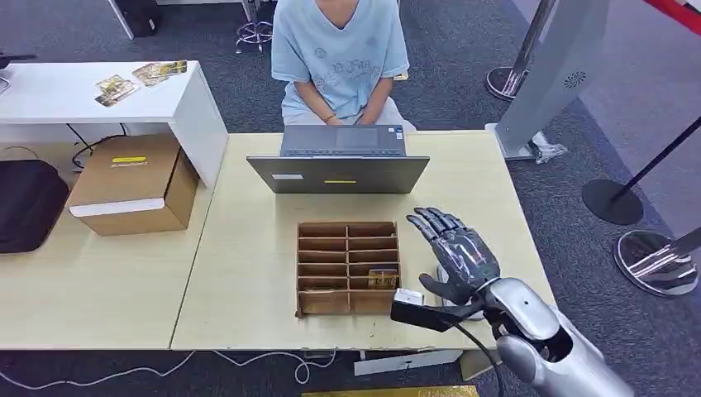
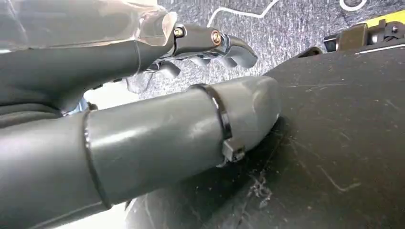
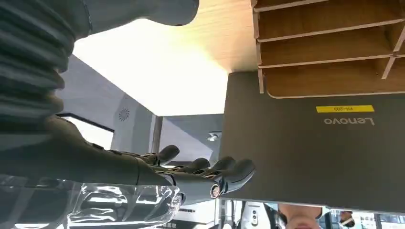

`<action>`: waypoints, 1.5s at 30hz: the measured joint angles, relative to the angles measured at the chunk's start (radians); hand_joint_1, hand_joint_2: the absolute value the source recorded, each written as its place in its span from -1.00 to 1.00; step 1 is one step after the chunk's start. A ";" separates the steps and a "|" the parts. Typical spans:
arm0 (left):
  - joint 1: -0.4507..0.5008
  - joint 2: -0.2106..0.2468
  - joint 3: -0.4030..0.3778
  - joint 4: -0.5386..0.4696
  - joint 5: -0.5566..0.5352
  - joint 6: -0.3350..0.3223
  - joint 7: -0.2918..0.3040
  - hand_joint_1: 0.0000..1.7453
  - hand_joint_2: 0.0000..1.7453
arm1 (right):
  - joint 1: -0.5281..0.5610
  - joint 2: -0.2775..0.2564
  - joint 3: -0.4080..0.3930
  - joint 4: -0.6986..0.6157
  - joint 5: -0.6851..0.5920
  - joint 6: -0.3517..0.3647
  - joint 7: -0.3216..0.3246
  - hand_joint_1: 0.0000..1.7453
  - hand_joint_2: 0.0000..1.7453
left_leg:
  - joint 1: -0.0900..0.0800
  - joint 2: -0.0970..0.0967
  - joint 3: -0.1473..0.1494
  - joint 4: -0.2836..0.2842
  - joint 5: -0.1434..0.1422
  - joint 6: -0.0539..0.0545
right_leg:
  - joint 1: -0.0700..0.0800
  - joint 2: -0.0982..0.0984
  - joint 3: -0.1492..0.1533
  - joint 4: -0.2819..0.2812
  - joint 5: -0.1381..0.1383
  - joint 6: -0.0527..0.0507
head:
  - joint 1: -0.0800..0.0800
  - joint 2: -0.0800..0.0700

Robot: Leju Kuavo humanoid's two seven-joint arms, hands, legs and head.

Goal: Pass the card to the sensor for recognition and then transmit it.

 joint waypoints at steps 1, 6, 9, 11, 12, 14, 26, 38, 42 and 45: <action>-0.001 0.000 -0.005 0.000 0.000 -0.001 0.000 -1.00 -1.00 | 0.000 0.000 0.000 0.000 0.000 0.000 0.000 -0.60 1.00 | 0.000 0.000 0.000 0.000 0.000 0.000 | 0.000 0.000 0.000 0.000 0.000 0.000 | 0.000 0.000; -0.004 0.000 -0.031 0.000 0.000 -0.008 0.000 -1.00 -1.00 | 0.000 0.004 0.000 0.000 0.000 0.000 0.000 -0.64 1.00 | 0.000 0.000 0.000 0.000 0.000 0.000 | 0.000 0.000 0.000 0.000 0.000 0.000 | 0.000 0.000; -0.004 0.000 -0.045 0.000 0.000 -0.009 0.000 -1.00 -1.00 | 0.000 0.005 0.000 0.000 0.000 0.000 0.000 -0.64 1.00 | 0.000 0.000 0.000 0.000 0.000 0.000 | 0.000 0.000 0.000 0.000 0.000 0.000 | 0.000 0.000; -0.005 0.000 -0.055 0.000 0.000 -0.010 0.000 -1.00 -1.00 | 0.000 0.005 0.000 0.000 0.000 0.000 0.000 -0.64 1.00 | 0.000 0.000 0.000 0.000 0.000 0.000 | 0.000 0.000 0.000 0.000 0.000 0.000 | 0.000 0.000; -0.006 0.000 -0.059 0.000 0.000 -0.011 0.000 -1.00 -1.00 | 0.000 0.006 0.000 0.000 0.000 0.000 0.000 -0.66 1.00 | 0.000 0.000 0.000 0.000 0.000 0.000 | 0.000 0.000 0.000 0.000 0.000 0.000 | 0.000 0.000; -0.007 0.000 -0.072 0.000 0.000 -0.013 -0.001 -1.00 -1.00 | -0.001 0.006 0.000 0.000 0.000 0.000 0.000 -0.66 1.00 | 0.000 0.000 0.000 0.000 0.000 0.000 | 0.000 0.000 0.000 0.000 0.000 0.000 | 0.000 0.000; -0.019 0.000 -0.130 0.000 0.000 -0.047 -0.035 -1.00 -1.00 | -0.024 0.018 0.002 0.016 0.000 0.001 -0.006 -0.56 1.00 | 0.000 0.000 0.000 0.000 0.000 0.000 | 0.000 0.000 0.000 0.000 0.000 0.000 | 0.000 0.000; -0.023 0.002 -0.153 0.000 0.005 -0.062 -0.032 -1.00 -1.00 | -0.037 0.023 0.005 0.027 0.000 0.001 -0.008 -0.60 1.00 | 0.000 0.000 0.000 0.000 0.000 0.000 | 0.000 0.000 0.000 0.000 0.000 0.000 | 0.000 0.000; -0.023 0.002 -0.153 0.000 0.005 -0.061 -0.032 -1.00 -1.00 | -0.037 0.023 0.006 0.028 0.000 0.001 -0.009 -0.56 1.00 | 0.000 0.000 0.000 0.000 0.000 0.000 | 0.000 0.000 0.000 0.000 0.000 0.000 | 0.000 0.000; -0.023 0.002 -0.153 0.000 0.005 -0.061 -0.031 -1.00 -1.00 | -0.037 0.023 0.006 0.028 0.000 0.001 -0.010 -0.52 1.00 | 0.000 0.000 0.000 0.000 0.000 0.000 | 0.000 0.000 0.000 0.000 0.000 0.000 | 0.000 0.000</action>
